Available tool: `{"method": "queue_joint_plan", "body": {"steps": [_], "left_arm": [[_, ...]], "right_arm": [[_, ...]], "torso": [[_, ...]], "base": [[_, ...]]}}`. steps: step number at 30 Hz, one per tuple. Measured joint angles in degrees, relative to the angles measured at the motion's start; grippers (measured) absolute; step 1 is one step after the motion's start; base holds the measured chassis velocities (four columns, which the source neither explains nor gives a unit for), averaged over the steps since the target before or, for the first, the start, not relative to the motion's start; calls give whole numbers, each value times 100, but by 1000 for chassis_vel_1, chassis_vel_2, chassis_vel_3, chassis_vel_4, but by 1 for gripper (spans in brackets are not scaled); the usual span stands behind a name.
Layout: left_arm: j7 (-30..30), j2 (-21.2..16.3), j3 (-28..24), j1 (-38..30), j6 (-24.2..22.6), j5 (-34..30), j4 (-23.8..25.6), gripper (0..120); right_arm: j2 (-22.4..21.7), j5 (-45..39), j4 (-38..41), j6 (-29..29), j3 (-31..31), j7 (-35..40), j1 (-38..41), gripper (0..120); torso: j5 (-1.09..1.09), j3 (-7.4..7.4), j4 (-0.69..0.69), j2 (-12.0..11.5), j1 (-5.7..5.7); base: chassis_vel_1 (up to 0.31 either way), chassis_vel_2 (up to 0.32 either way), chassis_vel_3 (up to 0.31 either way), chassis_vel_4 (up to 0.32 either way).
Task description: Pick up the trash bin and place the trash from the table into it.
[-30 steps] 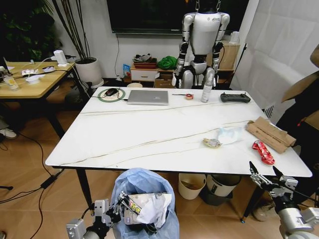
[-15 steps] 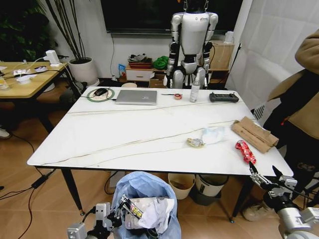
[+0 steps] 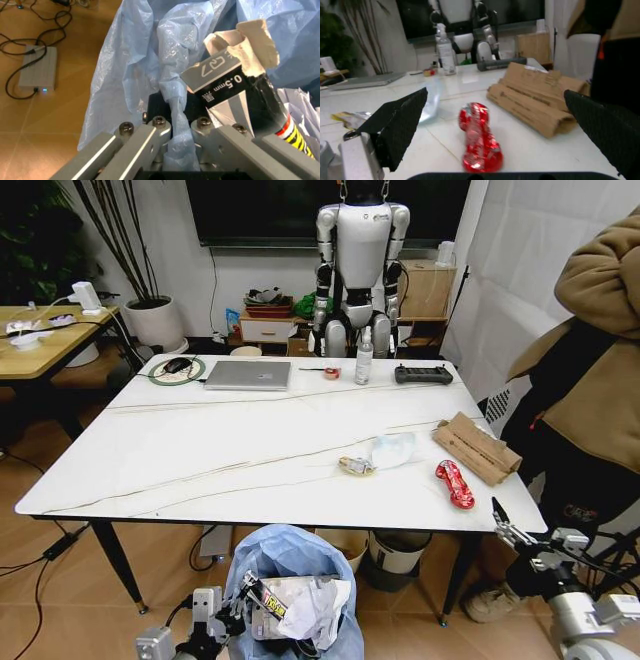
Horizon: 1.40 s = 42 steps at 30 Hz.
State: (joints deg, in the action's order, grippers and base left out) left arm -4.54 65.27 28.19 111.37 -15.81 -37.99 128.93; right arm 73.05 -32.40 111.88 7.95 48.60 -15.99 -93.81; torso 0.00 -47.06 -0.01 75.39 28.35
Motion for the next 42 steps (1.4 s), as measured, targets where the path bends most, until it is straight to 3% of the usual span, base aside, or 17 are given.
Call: {"method": "queue_joint_plan", "body": {"steps": [6,9,16,27,42], "left_arm": [[2,44,109,49,2,10,18,0],[4,105,179,83,4,23,54,0],[11,173,279,170,12,115,125,0],[13,194,359,221,13,132,220,0],[12,228,402,235,9,122,214,0]], "right_arm": [[-416,-258,364,-471,-365,191,209,100],[-860,-348,494,-954,-612,569,577,100],[-1598,-443,-215,-1151,-829,869,1385,100],[-1905,-920,-990,-1793,-664,949,1937,100],[-2235,-1349,-2782,-1471,-730,75,2545,100]], "torso": [[1,0,0,0,0],[-1,0,1,0,0],[1,0,2,0,0],[1,0,1,0,0],[-1,0,1,0,0]], "base": [[0,0,0,0],[0,0,0,0],[0,0,0,0],[0,0,0,0],[0,0,0,0]]}}
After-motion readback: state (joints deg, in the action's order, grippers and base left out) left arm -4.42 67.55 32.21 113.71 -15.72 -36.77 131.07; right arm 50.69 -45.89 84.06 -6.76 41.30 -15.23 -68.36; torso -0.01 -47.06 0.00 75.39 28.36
